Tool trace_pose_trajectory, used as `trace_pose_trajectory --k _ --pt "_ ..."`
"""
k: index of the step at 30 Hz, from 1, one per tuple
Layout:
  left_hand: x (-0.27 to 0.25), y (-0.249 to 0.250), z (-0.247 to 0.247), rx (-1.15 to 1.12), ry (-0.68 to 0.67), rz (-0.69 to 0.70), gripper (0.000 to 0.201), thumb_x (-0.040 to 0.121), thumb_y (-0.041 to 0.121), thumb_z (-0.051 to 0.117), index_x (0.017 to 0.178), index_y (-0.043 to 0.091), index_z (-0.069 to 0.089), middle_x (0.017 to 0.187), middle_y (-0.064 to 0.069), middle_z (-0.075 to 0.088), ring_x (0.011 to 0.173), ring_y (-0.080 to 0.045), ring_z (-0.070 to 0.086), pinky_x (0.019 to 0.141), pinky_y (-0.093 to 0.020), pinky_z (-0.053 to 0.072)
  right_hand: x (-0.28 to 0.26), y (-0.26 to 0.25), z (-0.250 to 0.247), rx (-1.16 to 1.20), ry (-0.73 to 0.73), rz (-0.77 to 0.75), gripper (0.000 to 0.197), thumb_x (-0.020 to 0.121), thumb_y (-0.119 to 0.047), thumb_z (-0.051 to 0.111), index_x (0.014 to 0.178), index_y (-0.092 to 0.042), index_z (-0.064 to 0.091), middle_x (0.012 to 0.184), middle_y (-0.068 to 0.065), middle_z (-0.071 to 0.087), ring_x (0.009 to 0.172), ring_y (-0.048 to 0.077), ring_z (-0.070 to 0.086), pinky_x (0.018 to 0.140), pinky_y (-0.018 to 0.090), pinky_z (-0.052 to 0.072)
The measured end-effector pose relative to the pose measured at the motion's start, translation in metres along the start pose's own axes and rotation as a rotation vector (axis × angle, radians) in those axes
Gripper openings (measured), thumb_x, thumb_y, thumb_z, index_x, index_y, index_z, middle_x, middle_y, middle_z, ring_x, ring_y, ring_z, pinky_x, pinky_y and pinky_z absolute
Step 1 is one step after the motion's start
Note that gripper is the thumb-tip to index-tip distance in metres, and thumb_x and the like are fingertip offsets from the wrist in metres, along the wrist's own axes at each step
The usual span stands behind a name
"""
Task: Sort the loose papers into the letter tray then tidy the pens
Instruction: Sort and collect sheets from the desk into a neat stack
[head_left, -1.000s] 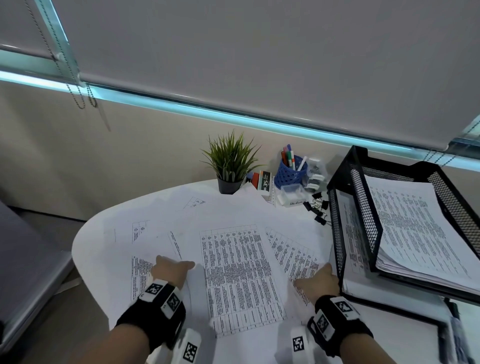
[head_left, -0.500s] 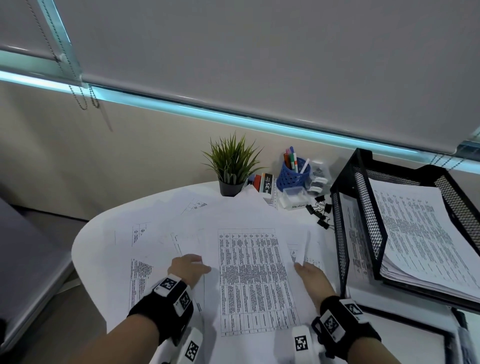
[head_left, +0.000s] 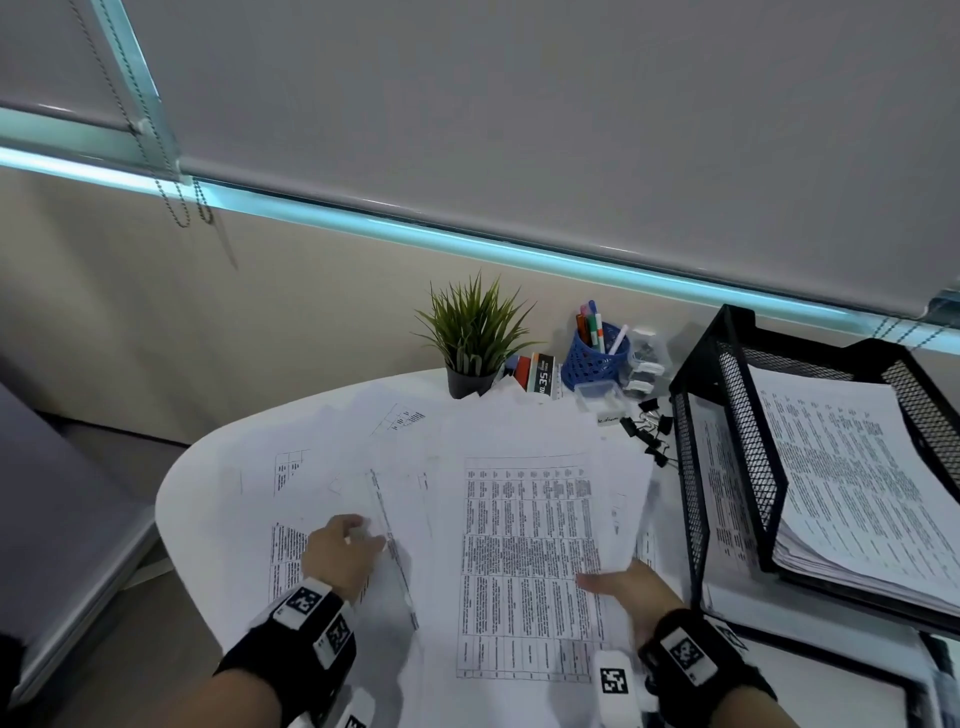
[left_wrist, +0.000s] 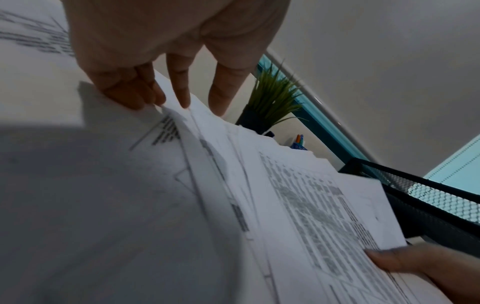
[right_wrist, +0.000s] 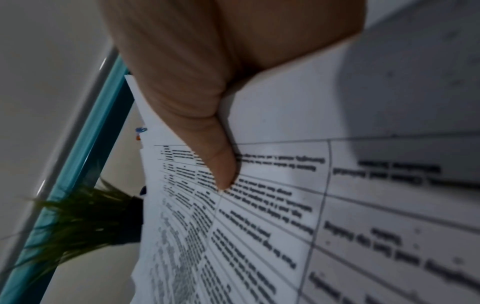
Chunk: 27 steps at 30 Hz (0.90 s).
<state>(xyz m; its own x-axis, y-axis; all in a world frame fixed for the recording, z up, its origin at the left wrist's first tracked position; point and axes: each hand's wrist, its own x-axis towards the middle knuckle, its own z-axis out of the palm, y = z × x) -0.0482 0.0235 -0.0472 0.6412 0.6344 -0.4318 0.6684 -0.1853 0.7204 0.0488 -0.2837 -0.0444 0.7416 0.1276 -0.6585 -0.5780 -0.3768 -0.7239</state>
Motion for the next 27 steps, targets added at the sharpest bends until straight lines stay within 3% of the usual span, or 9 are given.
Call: trace_pose_trajectory --k 5,8,10,13,15,17,20,22,27 --pt "0.005 -0.004 -0.009 -0.043 -0.042 -0.011 0.055 0.081 0.04 0.066 0.121 0.004 0.054 0.121 -0.011 0.06 0.11 -0.028 0.056 0.097 -0.036 0.042 -0.011 0.008 -0.016 0.152 -0.01 -0.038 0.048 0.08 0.004 0.067 0.126 -0.002 0.052 0.113 0.008 0.062 0.105 0.026 0.053 0.098 0.037 0.034" --pt "0.003 0.002 -0.008 -0.167 -0.246 -0.016 0.034 0.08 0.039 0.068 0.099 0.012 0.06 0.099 -0.007 0.061 0.084 -0.021 0.057 0.082 -0.031 0.047 -0.012 0.016 -0.018 0.2 -0.021 -0.031 0.044 0.08 0.005 0.066 0.121 -0.007 0.055 0.106 0.006 0.065 0.104 0.028 0.057 0.1 0.039 0.038" --pt "0.0 0.007 -0.002 -0.17 -0.358 -0.008 0.02 0.079 0.03 0.07 0.076 0.018 0.054 0.085 -0.006 0.056 0.081 -0.02 0.051 0.076 -0.029 0.042 -0.014 0.017 -0.015 0.153 -0.05 -0.038 0.044 0.076 0.006 0.071 0.115 -0.008 0.057 0.109 0.008 0.065 0.106 0.028 0.057 0.099 0.037 0.038" --pt "0.003 0.015 0.007 0.007 -0.289 0.059 0.009 0.085 0.015 0.063 0.078 0.012 0.058 0.085 -0.007 0.061 0.084 -0.021 0.054 0.078 -0.032 0.046 -0.011 0.015 -0.01 0.087 -0.008 -0.043 0.043 0.067 0.001 0.074 0.107 -0.004 0.061 0.102 0.01 0.068 0.096 0.027 0.062 0.083 0.034 0.046" --pt "0.009 0.02 0.01 0.127 -0.235 0.077 0.012 0.087 0.017 0.059 0.092 0.007 0.061 0.095 -0.009 0.064 0.088 -0.024 0.058 0.08 -0.03 0.045 -0.003 0.013 -0.012 0.096 0.117 -0.079 0.033 0.082 0.007 0.061 0.114 -0.001 0.059 0.103 0.014 0.067 0.097 0.031 0.062 0.087 0.041 0.049" --pt "0.012 0.027 0.01 0.286 -0.205 0.123 0.017 0.091 0.023 0.052 0.081 0.009 0.053 0.085 -0.006 0.058 0.08 -0.023 0.053 0.071 -0.025 0.038 0.004 0.009 -0.015 0.04 0.222 -0.106 0.029 0.089 0.007 0.048 0.116 0.002 0.057 0.104 0.015 0.066 0.099 0.033 0.062 0.089 0.045 0.05" --pt "0.018 0.036 0.012 0.366 -0.154 0.158 0.033 0.094 0.02 0.042 0.063 0.013 0.038 0.062 -0.001 0.044 0.064 -0.021 0.045 0.053 -0.023 0.03 0.005 0.004 -0.017 -0.071 0.271 -0.125 0.026 0.093 0.006 0.04 0.111 -0.003 0.056 0.102 0.011 0.062 0.092 0.027 0.058 0.065 0.025 0.045" --pt "0.024 0.04 0.012 0.387 -0.176 0.154 0.033 0.094 0.017 0.04 0.061 0.013 0.036 0.059 -0.001 0.043 0.061 -0.021 0.044 0.05 -0.022 0.029 0.002 -0.001 -0.017 -0.092 0.275 -0.137 0.025 0.093 0.006 0.04 0.105 -0.008 0.057 0.1 0.008 0.059 0.088 0.024 0.055 0.057 0.021 0.039" --pt "0.035 0.043 0.01 0.443 -0.285 0.132 0.034 0.095 0.016 0.038 0.061 0.015 0.033 0.063 0.0 0.041 0.073 -0.023 0.05 0.063 -0.025 0.038 0.018 0.002 -0.028 -0.181 0.276 -0.072 0.024 0.092 0.003 0.04 0.105 -0.001 0.059 0.103 0.012 0.065 0.092 0.028 0.061 0.073 0.03 0.051"
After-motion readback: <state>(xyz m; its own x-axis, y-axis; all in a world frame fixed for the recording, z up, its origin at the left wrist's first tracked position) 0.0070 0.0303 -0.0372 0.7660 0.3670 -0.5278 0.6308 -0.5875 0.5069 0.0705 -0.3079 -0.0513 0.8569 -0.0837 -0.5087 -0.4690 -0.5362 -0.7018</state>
